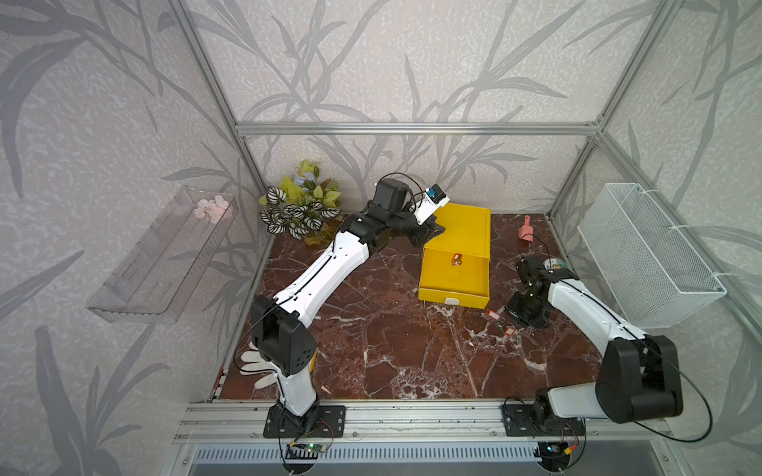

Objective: Take the keys out of the drawer
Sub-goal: Place the key at the center of the board.

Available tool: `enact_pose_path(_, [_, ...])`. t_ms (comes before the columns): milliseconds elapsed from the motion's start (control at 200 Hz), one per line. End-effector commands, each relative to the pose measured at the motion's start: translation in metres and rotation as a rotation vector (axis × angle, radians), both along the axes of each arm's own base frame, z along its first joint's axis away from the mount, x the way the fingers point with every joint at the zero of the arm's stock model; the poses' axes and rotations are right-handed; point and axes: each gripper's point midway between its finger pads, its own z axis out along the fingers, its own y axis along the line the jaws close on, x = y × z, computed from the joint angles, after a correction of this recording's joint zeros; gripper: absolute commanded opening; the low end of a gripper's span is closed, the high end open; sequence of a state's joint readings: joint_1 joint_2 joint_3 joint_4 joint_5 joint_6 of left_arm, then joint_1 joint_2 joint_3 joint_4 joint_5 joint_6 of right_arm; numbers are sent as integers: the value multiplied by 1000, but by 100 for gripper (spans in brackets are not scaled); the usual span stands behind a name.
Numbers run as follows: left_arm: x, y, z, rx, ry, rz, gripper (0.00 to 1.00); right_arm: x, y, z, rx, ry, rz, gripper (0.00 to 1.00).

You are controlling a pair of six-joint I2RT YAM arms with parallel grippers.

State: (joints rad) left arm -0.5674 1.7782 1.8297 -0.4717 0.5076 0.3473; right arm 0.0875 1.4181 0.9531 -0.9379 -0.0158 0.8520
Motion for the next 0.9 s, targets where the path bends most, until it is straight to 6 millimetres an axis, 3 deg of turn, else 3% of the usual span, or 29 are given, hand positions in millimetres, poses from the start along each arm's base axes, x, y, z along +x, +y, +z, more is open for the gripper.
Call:
enact_pose_path(0, [-5, 4, 5, 16, -23, -2, 44, 16, -2, 5, 8, -40, -11, 0])
enact_pose_path(75, [-5, 6, 6, 19, -28, 3, 44, 21, -2, 6, 18, -40, -9, 9])
enact_pose_path(130, [-5, 6, 6, 22, -32, 6, 44, 24, -3, 8, 15, -46, -4, 25])
enact_pose_path(175, [-4, 7, 5, 27, -33, 9, 44, 26, -3, 8, 14, -52, 0, 33])
enact_pose_path(330, [-1, 9, -1, 42, -35, 26, 44, 29, -6, 15, 8, -72, -8, 38])
enact_pose_path(450, [6, 12, 2, 31, -36, 63, 45, 35, -6, 37, 11, -121, -2, 35])
enact_pose_path(580, [14, 20, 1, 7, -19, 121, 46, 46, -7, 81, 4, -253, 6, 35])
enact_pose_path(690, [35, 36, 6, -40, -12, 226, 46, 58, -4, 129, -5, -378, 44, 35])
enact_pose_path(780, [59, 60, 11, -73, -7, 337, 44, 67, 3, 166, -33, -443, 103, 35])
enact_pose_path(895, [88, 99, 14, -141, 60, 489, 43, 79, 27, 218, -101, -530, 231, 35])
